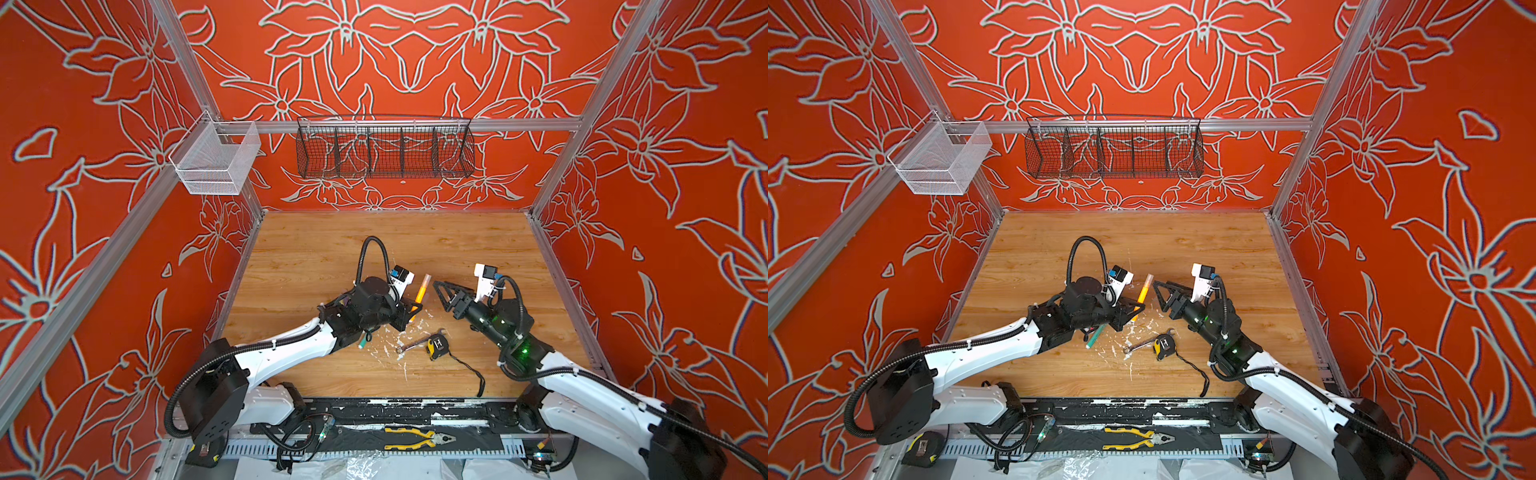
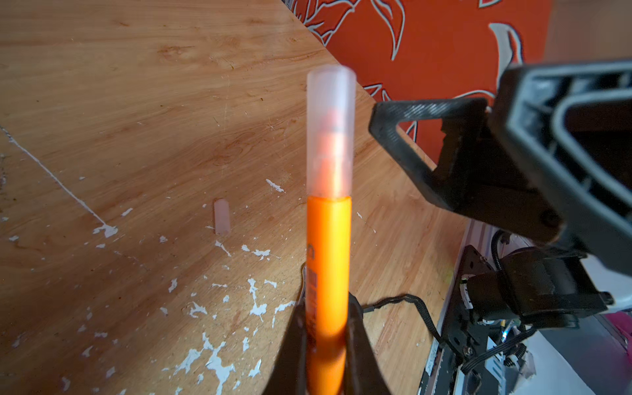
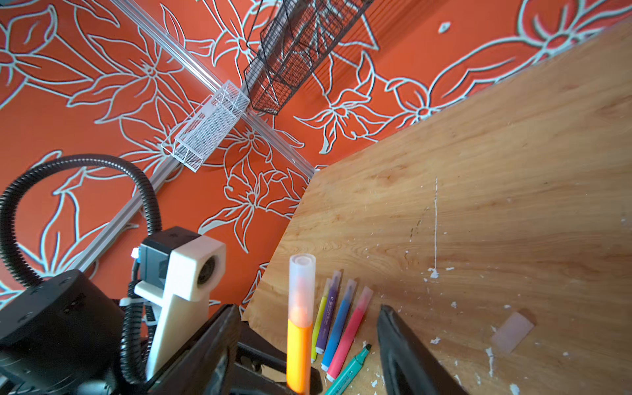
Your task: Insert the pens into the pen caps
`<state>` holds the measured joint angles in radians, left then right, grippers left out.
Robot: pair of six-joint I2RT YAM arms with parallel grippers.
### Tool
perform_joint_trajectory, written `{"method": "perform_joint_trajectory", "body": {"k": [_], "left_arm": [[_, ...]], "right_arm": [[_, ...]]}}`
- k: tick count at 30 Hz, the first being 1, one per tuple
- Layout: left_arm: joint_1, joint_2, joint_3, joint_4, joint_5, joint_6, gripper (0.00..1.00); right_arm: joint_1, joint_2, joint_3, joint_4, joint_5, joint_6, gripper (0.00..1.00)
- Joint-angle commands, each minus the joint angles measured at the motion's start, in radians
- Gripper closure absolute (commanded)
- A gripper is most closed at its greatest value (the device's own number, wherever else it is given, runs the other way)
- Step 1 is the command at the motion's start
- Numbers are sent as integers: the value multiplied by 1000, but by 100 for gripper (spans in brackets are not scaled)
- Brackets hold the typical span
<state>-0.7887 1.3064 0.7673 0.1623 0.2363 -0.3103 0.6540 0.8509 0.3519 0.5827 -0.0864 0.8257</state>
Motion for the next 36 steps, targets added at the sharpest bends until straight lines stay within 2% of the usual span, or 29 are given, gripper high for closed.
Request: {"method": "perform_joint_trajectory", "body": {"k": [1, 7, 14, 22, 31, 36], "left_arm": [[-12, 25, 48, -15, 14, 48, 100], [-68, 39, 80, -61, -55, 109, 100], [-98, 91, 135, -125, -113, 137, 100], [-137, 119, 161, -144, -142, 170, 100], [-175, 119, 167, -151, -189, 201, 100], [-175, 121, 169, -153, -198, 199, 100]], "right_arm": [[-13, -37, 22, -77, 48, -28, 36], [-51, -27, 47, -104, -3, -18, 42], [-74, -14, 59, -95, -58, -19, 42], [-90, -17, 53, -88, -68, -5, 42], [-108, 18, 59, -69, -108, 12, 64], [-107, 34, 65, -58, -129, 14, 69]]}}
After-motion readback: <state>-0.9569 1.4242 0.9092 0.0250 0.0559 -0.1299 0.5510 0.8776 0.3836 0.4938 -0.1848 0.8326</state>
